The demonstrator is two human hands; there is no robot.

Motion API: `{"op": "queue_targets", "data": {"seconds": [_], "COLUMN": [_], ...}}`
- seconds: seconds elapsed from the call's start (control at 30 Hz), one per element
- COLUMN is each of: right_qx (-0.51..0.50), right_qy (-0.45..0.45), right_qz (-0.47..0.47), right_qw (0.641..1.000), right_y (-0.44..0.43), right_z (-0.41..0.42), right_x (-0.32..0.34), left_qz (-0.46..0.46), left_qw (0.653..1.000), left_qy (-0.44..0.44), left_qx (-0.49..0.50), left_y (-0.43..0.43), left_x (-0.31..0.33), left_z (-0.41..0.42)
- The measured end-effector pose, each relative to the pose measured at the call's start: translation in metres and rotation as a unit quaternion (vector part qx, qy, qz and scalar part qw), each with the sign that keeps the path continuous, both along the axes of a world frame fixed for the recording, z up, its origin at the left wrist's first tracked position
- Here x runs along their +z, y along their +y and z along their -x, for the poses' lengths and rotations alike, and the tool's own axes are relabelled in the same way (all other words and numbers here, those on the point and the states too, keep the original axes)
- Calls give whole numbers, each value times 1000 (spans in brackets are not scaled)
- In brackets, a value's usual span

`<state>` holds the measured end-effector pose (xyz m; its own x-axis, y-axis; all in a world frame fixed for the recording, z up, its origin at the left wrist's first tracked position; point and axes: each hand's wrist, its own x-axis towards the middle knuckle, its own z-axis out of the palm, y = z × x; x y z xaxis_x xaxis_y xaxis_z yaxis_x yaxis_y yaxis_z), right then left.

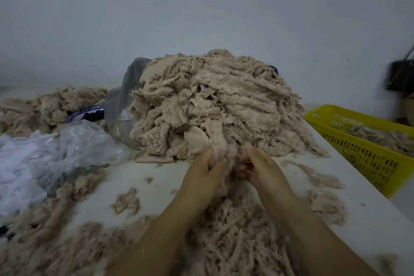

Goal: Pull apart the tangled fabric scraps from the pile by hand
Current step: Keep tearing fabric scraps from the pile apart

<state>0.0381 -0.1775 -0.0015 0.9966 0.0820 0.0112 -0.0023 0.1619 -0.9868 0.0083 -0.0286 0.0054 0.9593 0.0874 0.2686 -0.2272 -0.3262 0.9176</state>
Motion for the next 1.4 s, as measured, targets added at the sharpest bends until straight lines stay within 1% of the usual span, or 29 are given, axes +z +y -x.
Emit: {"op": "queue_targets", "data": {"seconds": [0.03, 0.07, 0.13, 0.17, 0.23, 0.27, 0.3, 0.33, 0.37, 0.4, 0.43, 0.5, 0.57, 0.6, 0.63, 0.73, 0.8, 0.83, 0.87, 0.9, 0.97, 1.0, 1.03, 1.1, 1.17, 1.23, 1.27, 1.33, 1.4], "right_qx": [17, 42, 80, 80, 49, 27, 9, -2, -6, -1, 4, 16, 37, 45, 47, 1, -57, -86, -107, -115, -100, -83, -62, -11, 53, 109, 127, 152, 165], "right_qy": [-11, -16, 3, 25, 57, 61, 52, 34, 17, -6, -36, -106, -142, -138, -122, -26, 35, 55, 68, 76, 93, 97, 95, 61, 21, -2, -12, -17, -19], "right_qz": [23, 39, 43, 43, 43, 47, 48, 45, 49, 74, 115, 207, 243, 227, 188, -3, -142, -183, -203, -207, -188, -171, -150, -100, -48, 5, 30, 84, 164], "right_qw": [1000, 998, 996, 996, 996, 997, 997, 998, 999, 997, 993, 972, 959, 963, 973, 1000, 988, 978, 971, 969, 973, 977, 982, 993, 997, 994, 991, 985, 972], "right_y": [2, 3, 4, 3, 0, -2, -3, -2, -2, 0, 2, 7, 10, 11, 12, 8, -9, -21, -31, -38, -39, -33, -25, -10, 0, 5, 5, 5, 5], "right_z": [1, 1, 2, 1, -2, -2, -2, -2, -2, -1, 0, 5, 7, 9, 8, 2, -7, -11, -14, -18, -21, -20, -16, -10, -2, 5, 7, 10, 12], "right_x": [-1, -1, -1, -1, -2, -1, -1, -1, -1, -2, -2, 1, 0, -2, -4, -5, 3, 6, 8, 7, 5, 3, 2, -1, -2, -2, -2, -2, -2], "left_qz": [-73, -123, -205, -239, -272, -260, -227, -164, -70, 29, 120, 260, 372, 409, 443, 533, 618, 654, 677, 686, 670, 641, 593, 475, 383, 330, 333, 378, 428], "left_qw": [997, 990, 970, 959, 947, 951, 962, 976, 988, 988, 978, 945, 902, 885, 869, 827, 772, 745, 726, 718, 734, 759, 794, 861, 897, 909, 906, 893, 876], "left_qy": [-14, -18, -32, -44, -48, -37, -16, 23, 69, 107, 136, 179, 201, 203, 202, 178, 141, 119, 101, 92, 98, 112, 134, 180, 204, 212, 220, 222, 211], "left_qx": [-32, -70, -128, -143, -162, -161, -152, -139, -121, -108, -101, -91, -89, -91, -90, -17, 33, 50, 65, 68, 40, 24, 7, -27, -84, -139, -139, -105, -66], "left_y": [-3, -7, -13, -15, -20, -22, -23, -23, -22, -21, -18, -11, -3, -2, -3, 6, 28, 41, 52, 57, 50, 41, 31, 13, 2, -3, -4, -3, 1], "left_x": [-2, -4, -9, -11, -14, -14, -14, -11, -7, -5, -2, 2, 3, 5, 6, 6, 9, 9, 8, 7, 9, 7, 7, 8, 8, 7, 8, 7, 3], "left_z": [1, 3, 6, 7, 8, 9, 8, 8, 8, 7, 7, 4, -1, -1, -2, -11, -15, -17, -18, -18, -16, -16, -15, -10, -5, -1, 0, -1, -6]}}
